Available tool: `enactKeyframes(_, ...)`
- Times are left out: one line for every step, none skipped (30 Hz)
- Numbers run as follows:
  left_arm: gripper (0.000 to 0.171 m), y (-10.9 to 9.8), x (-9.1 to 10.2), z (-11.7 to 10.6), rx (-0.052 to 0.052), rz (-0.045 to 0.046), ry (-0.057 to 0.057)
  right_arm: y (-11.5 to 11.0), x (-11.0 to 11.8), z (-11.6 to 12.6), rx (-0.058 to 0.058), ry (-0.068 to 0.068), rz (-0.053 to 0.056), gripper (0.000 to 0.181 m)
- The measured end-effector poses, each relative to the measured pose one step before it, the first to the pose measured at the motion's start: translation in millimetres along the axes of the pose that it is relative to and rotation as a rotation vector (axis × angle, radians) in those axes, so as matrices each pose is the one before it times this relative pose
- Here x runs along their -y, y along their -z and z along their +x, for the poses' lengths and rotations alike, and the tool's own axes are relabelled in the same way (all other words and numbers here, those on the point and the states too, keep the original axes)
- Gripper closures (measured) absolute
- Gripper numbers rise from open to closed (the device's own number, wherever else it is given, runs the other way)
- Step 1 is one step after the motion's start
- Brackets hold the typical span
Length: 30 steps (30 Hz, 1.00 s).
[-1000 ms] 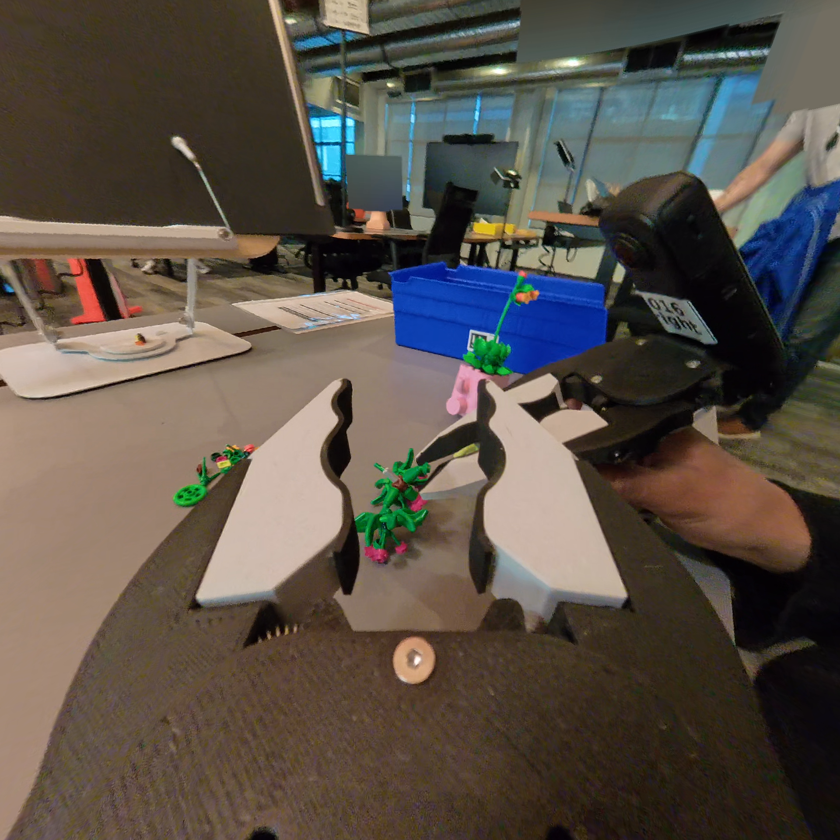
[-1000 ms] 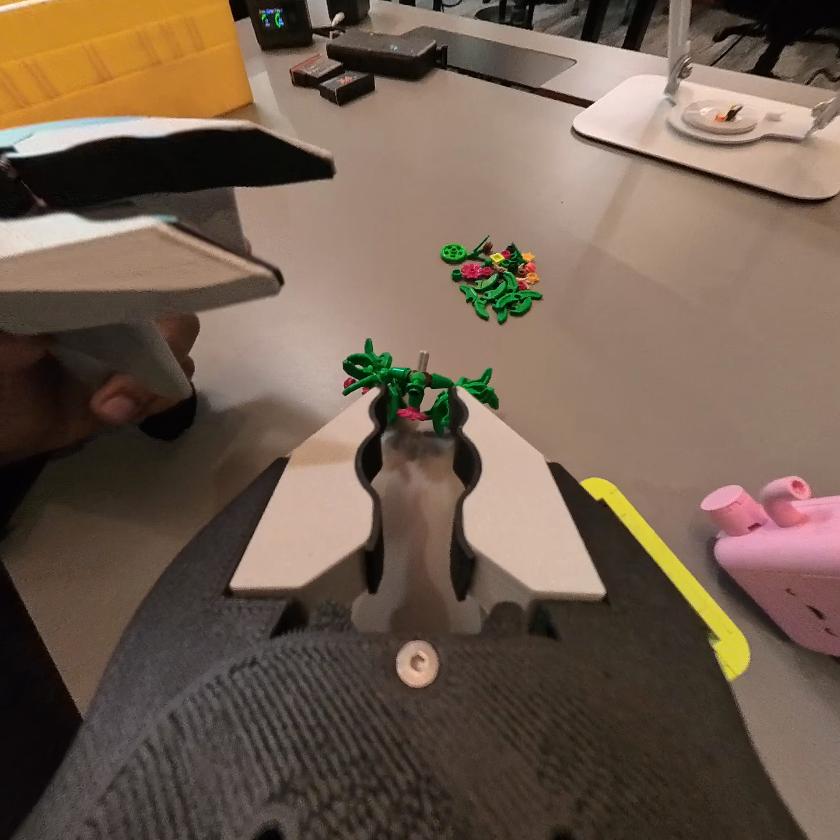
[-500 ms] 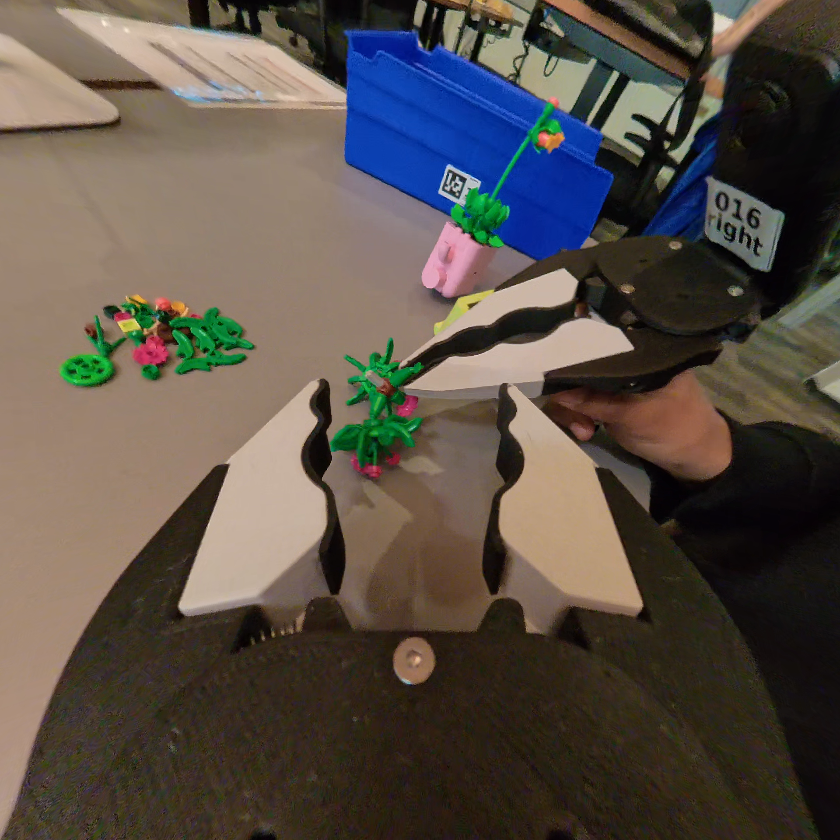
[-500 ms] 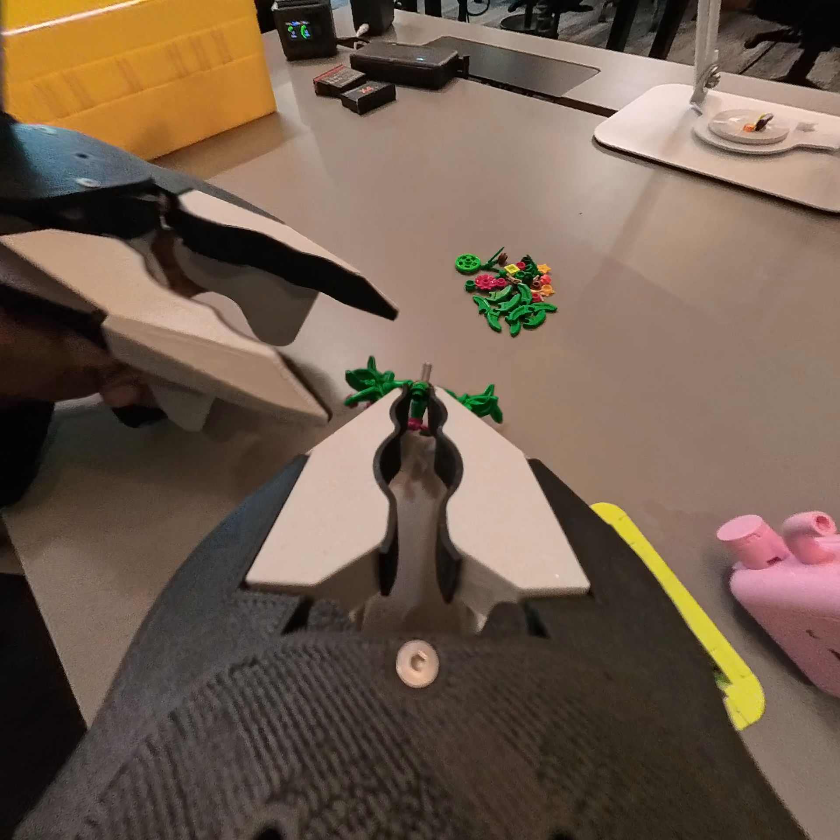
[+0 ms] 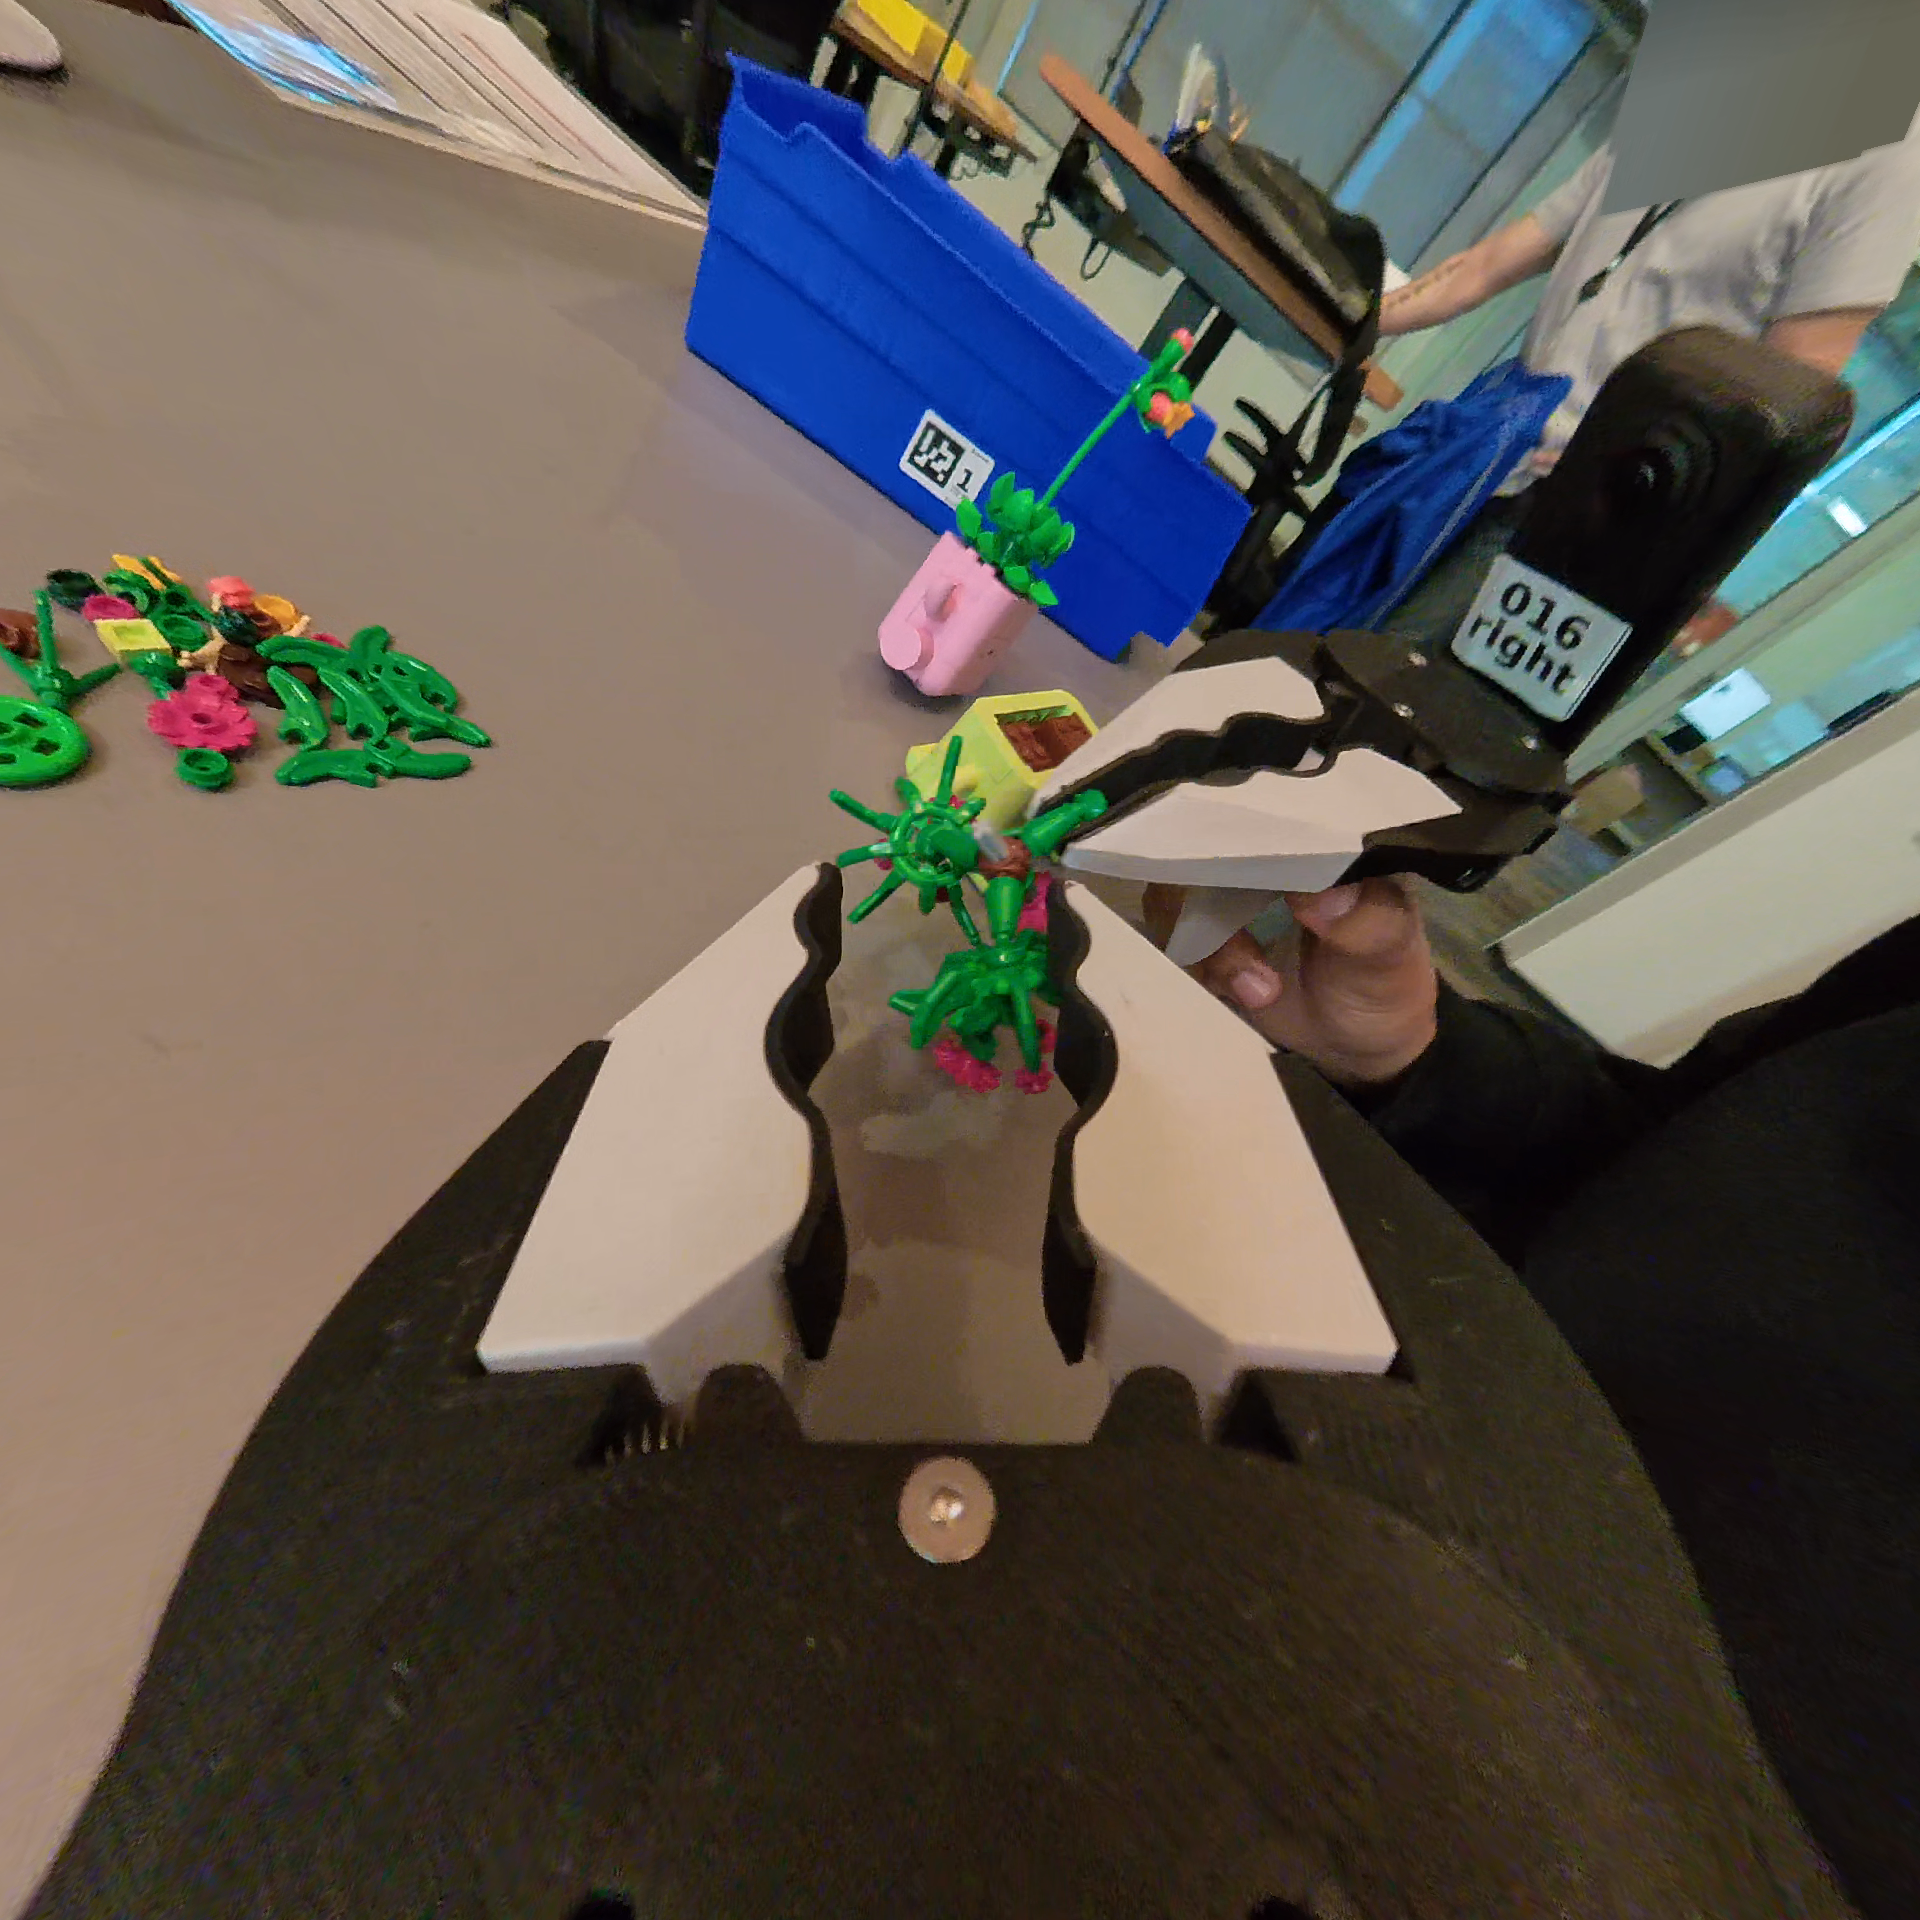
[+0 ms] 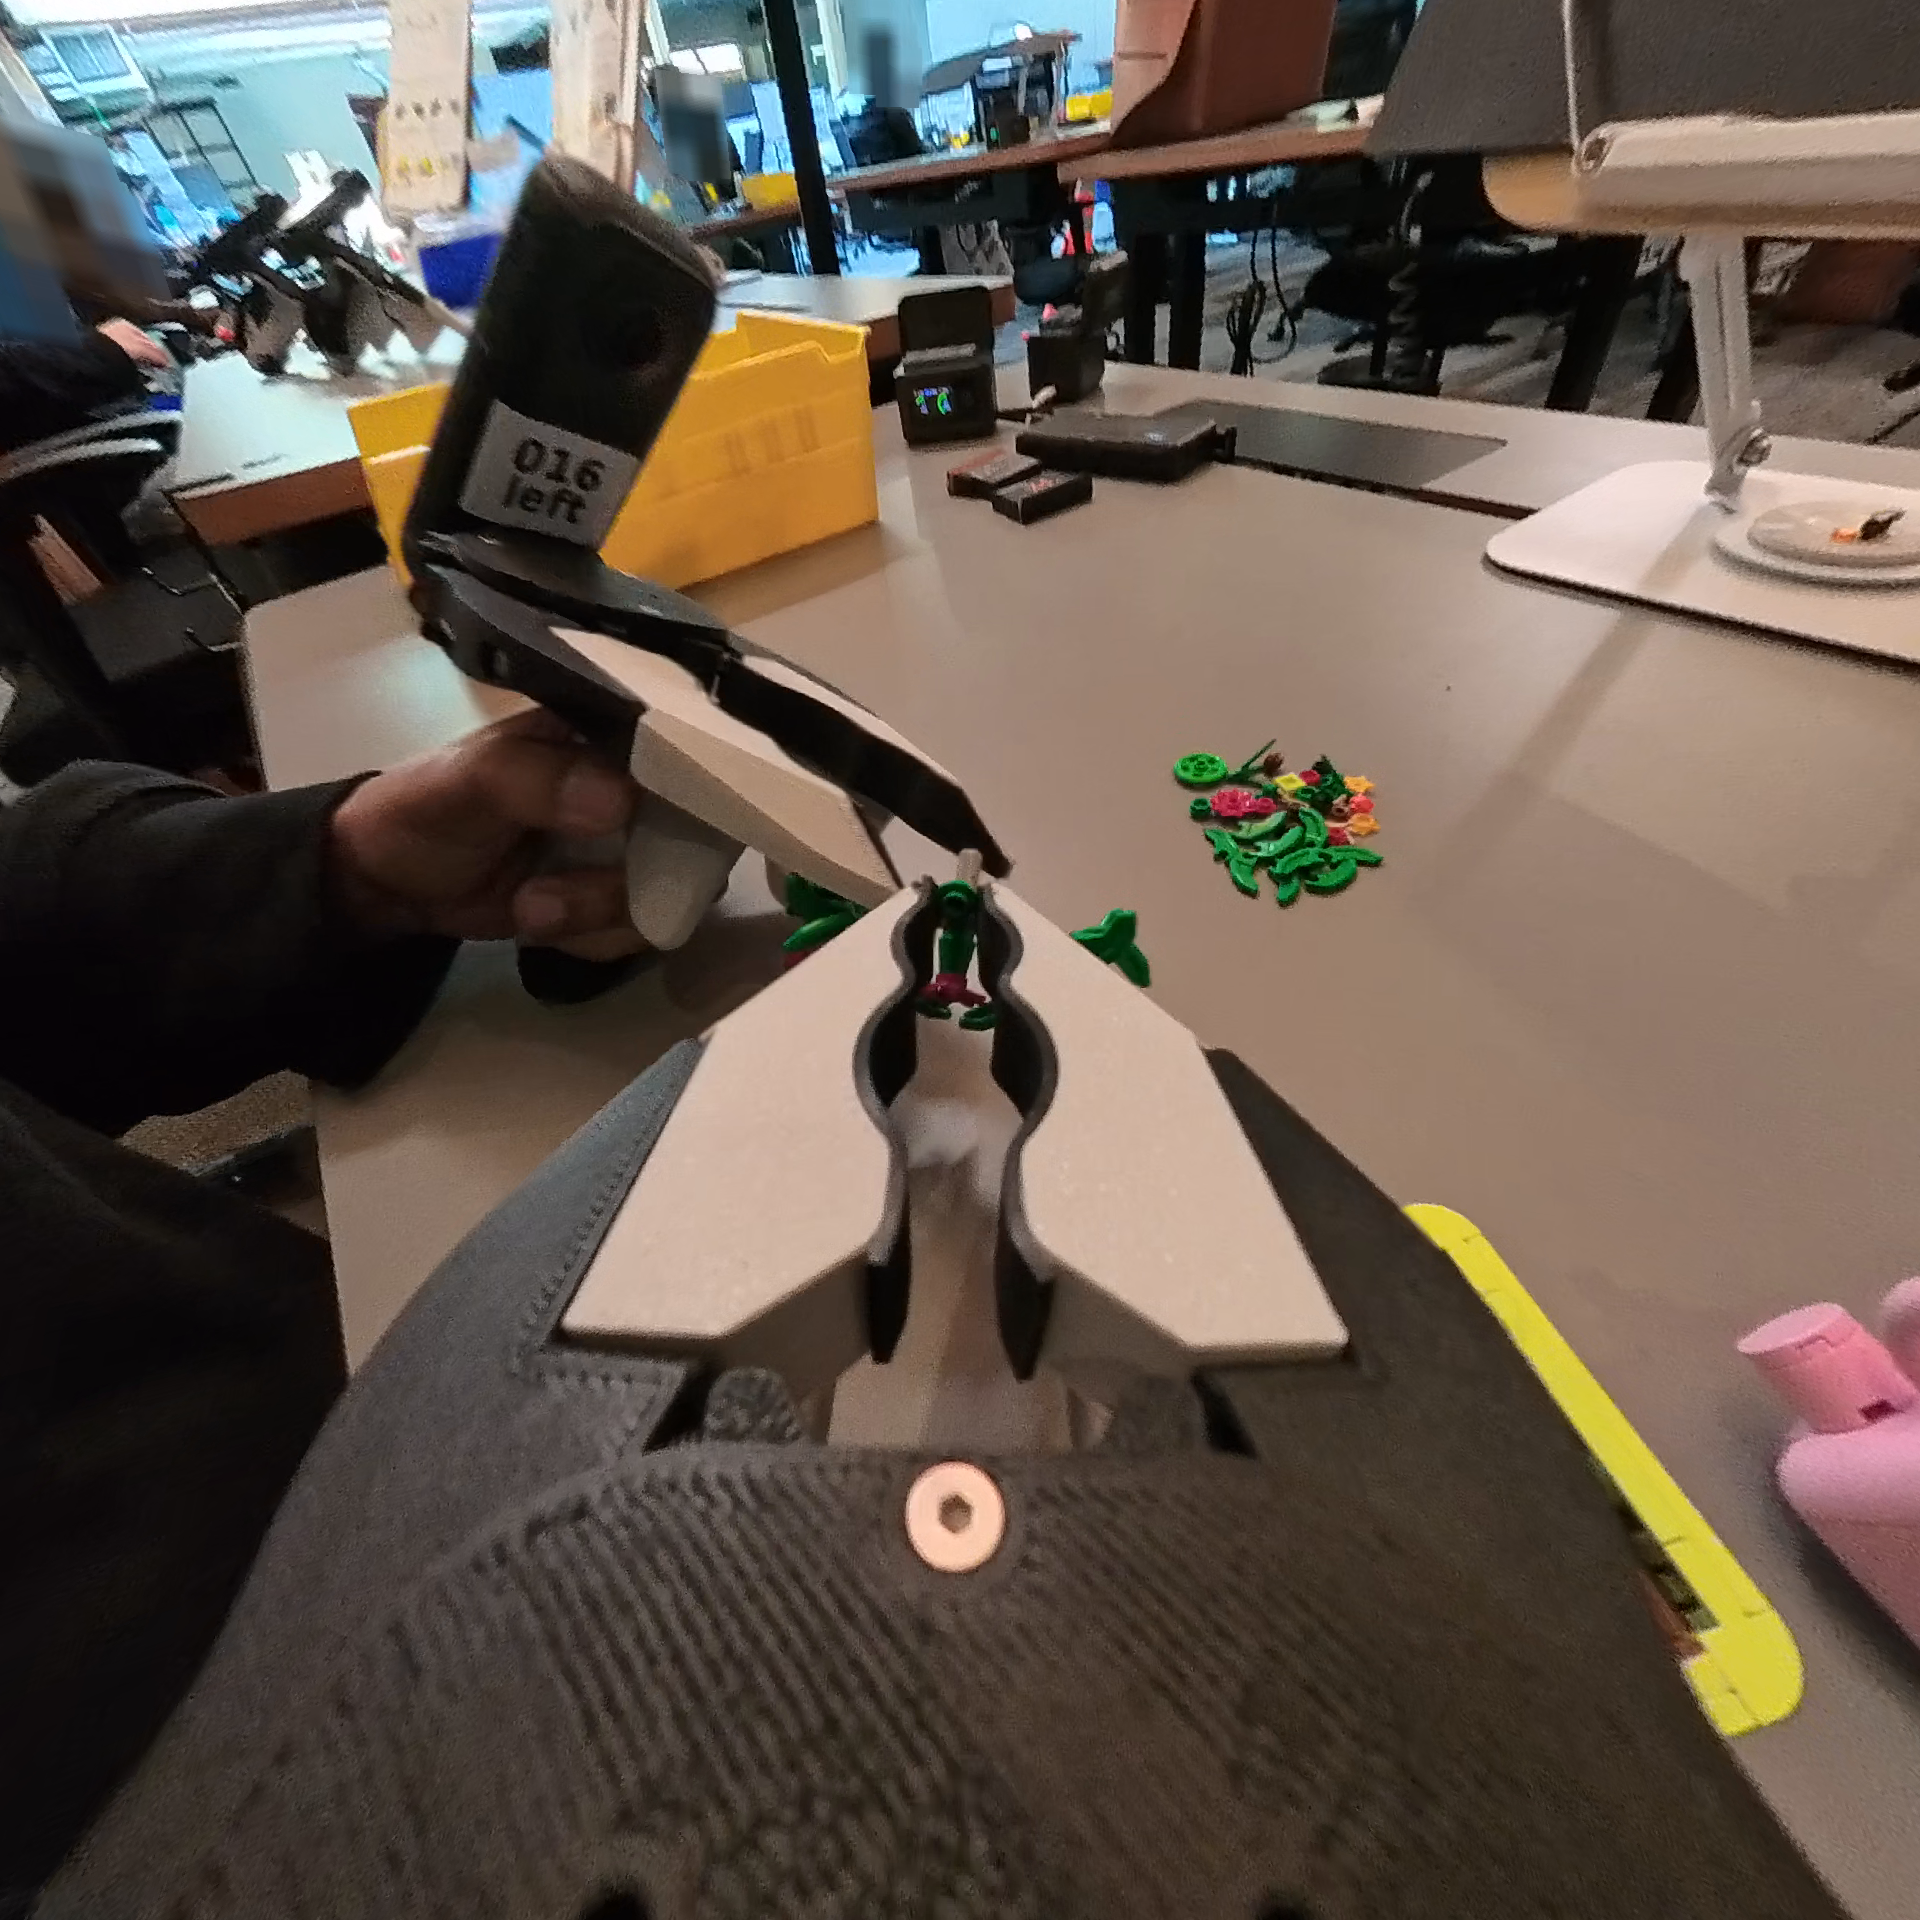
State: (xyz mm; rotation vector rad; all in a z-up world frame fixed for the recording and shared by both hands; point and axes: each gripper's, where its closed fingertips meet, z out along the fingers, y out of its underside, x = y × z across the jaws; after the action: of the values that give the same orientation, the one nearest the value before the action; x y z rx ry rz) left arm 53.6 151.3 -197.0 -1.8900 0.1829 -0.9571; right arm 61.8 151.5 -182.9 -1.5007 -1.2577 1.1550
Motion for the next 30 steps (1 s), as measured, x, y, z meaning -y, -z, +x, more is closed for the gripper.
enactKeyframes(0.136, 0.24, -0.25, -0.02, -0.0162, -0.00104, 0.0208, 1.26, 1.62, -0.91, 0.0076, -0.001, 0.0134, 0.176)
enactKeyframes(0.136, -0.11, -1.5, 1.25, -0.0223, -0.00893, 0.0193, 0.81, 0.87, -0.78, 0.0094, -0.0032, 0.0067, 0.176)
enactKeyframes(0.136, -0.5, -1.75, 2.37, -0.0264, -0.01046, 0.015, 0.32, 0.32, -0.97, 0.0105, -0.0031, 0.0023, 0.176)
enactKeyframes(0.136, -0.5, -1.47, 2.52, -0.0228, -0.00803, 0.0093, 0.01, -0.1, -0.77, 0.0076, -0.0016, -0.0004, 0.176)
enactKeyframes(0.136, -0.54, -1.18, 2.45, -0.0183, -0.00711, 0.0022, -0.23, -0.38, -1.0, 0.0071, 0.0013, -0.0025, 0.176)
enactKeyframes(0.138, -0.69, -1.16, 1.35, -0.0084, -0.007, -0.0011, -0.49, -0.48, -1.56, 0.0096, 0.0043, -0.004, 0.176)
enactKeyframes(0.141, -0.6, -1.04, 0.95, -0.0039, -0.00687, -0.0028, -0.5, -0.54, -1.84, 0.0097, 0.006, -0.0041, 0.176)
enactKeyframes(0.146, -0.53, -0.81, 0.9, -0.0044, -0.00566, -0.0026, -0.4, -0.42, -1.6, 0.0077, 0.0066, -0.0029, 0.176)
enactKeyframes(0.15, -0.31, -0.59, 0.83, -0.0056, -0.00396, -0.0003, -0.28, -0.19, -1.57, 0.0073, 0.0064, -0.0017, 0.176)
enactKeyframes(0.152, -0.24, -0.46, 0.9, -0.0073, -0.00293, 0.0025, -0.09, 0.01, -1.23, 0.0063, 0.005, -0.0002, 0.176)
enactKeyframes(0.154, -0.29, -0.61, 1.25, -0.0114, -0.00347, 0.0043, 0.0, 0.11, -0.44, 0.002, 0.0021, 0.0012, 0.176)
enactKeyframes(0.156, -0.46, -1.08, 1.22, -0.0117, -0.00566, 0.0061, 0.25, 0.23, 0.13, -0.0006, -0.0006, 0.0021, 0.176)
enactKeyframes(0.158, -0.68, -1.19, 0.95, -0.0085, -0.00731, 0.0047, 0.22, 0.47, 0.1, 0.001, -0.0019, 0.0029, 0.176)
enactKeyframes(0.161, -0.6, -0.97, 1.1, -0.0065, -0.00634, -0.0007, 0.32, 0.37, 0.19, 0.0014, -0.0028, 0.0028, 0.176)
enactKeyframes(0.166, -0.36, -0.51, 1.83, -0.0088, -0.00362, -0.0074, 0.06, 0.04, 0.47, -0.0006, -0.0031, 0.0006, 0.176)
enactKeyframes(0.169, -0.13, -0.24, 1.13, -0.0026, -0.00192, -0.0078, -0.26, -0.26, 0.38, -0.0012, -0.0015, -0.002, 0.176)
enactKeyframes(0.169, -0.11, -0.09, -0.7, 0.0094, -0.00021, -0.0044, -0.38, -0.15, 0.32, -0.003, 0.0013, -0.0016, 0.176)
enactKeyframes(0.169, 0.08, 0.27, -0.13, 0.0049, 0.0017, -0.0045, -0.24, 0.14, 0.43, -0.006, 0.0041, 0.0006, 0.176)
enactKeyframes(0.17, 0.27, 0.73, -0.35, 0.0066, 0.00519, -0.0053, -0.24, 0.26, 0.5, -0.0084, 0.0059, 0.0019, 0.176)
enactKeyframes(0.17, 0.57, 2.0, -1.31, 0.016, 0.01307, -0.0105, -0.04, 0.39, 0.88, -0.0106, 0.0059, 0.0023, 0.174)
enactKeyframes(0.17, 0.97, 2.75, -1.67, 0.0226, 0.01687, -0.0183, 0.08, 0.41, 0.83, -0.01, 0.0048, 0.0033, 0.171)
enactKeyframes(0.17, 1.29, 2.95, -2.37, 0.0309, 0.01783, -0.0258, 0.38, 0.71, 0.96, -0.0093, 0.0023, 0.005, 0.167)
enactKeyframes(0.17, 1.43, 3.01, -2.96, 0.0382, 0.01656, -0.0332, 0.7, 1.02, 1.63, -0.0125, -0.0004, 0.0076, 0.161)
enactKeyframes(0.17, 1.57, 3.02, -2.92, 0.0398, 0.01562, -0.0387, 1.08, 1.39, 2.98, -0.0225, -0.0003, 0.011, 0.152)
enactKeyframes(0.171, 1.57, 3.02, -2.12, 0.0339, 0.01517, -0.0362, 1.33, 1.75, 3.42, -0.0295, 0.0071, 0.0122, 0.147)
enactKeyframes(0.171, 1.62, 2.76, -2.48, 0.0336, 0.0141, -0.0345, 1.45, 1.37, 2.78, -0.0284, 0.021, 0.0098, 0.145)
enactKeyframes(0.171, 1.97, 2.92, -2.54, 0.0357, 0.01467, -0.0396, 1.25, 0.87, 2.39, -0.0288, 0.0317, 0.0068, 0.143)
enactKeyframes(0.171, 2.3, 3.04, -3.5, 0.0452, 0.01505, -0.0495, 0.81, 0.49, 1.9, -0.0265, 0.0356, 0.0038, 0.143)
enactKeyframes(0.171, 2.23, 2.24, -3.15, 0.0494, 0.0083, -0.0662, 0.16, 0.15, 0.38, -0.0166, 0.0341, 0.0009, 0.143)
enactKeyframes(0.171, 2.16, 1.65, -3.55, 0.0619, 0.00368, -0.0951, -0.46, -0.13, -1.1, -0.0065, 0.0277, -0.0012, 0.144)
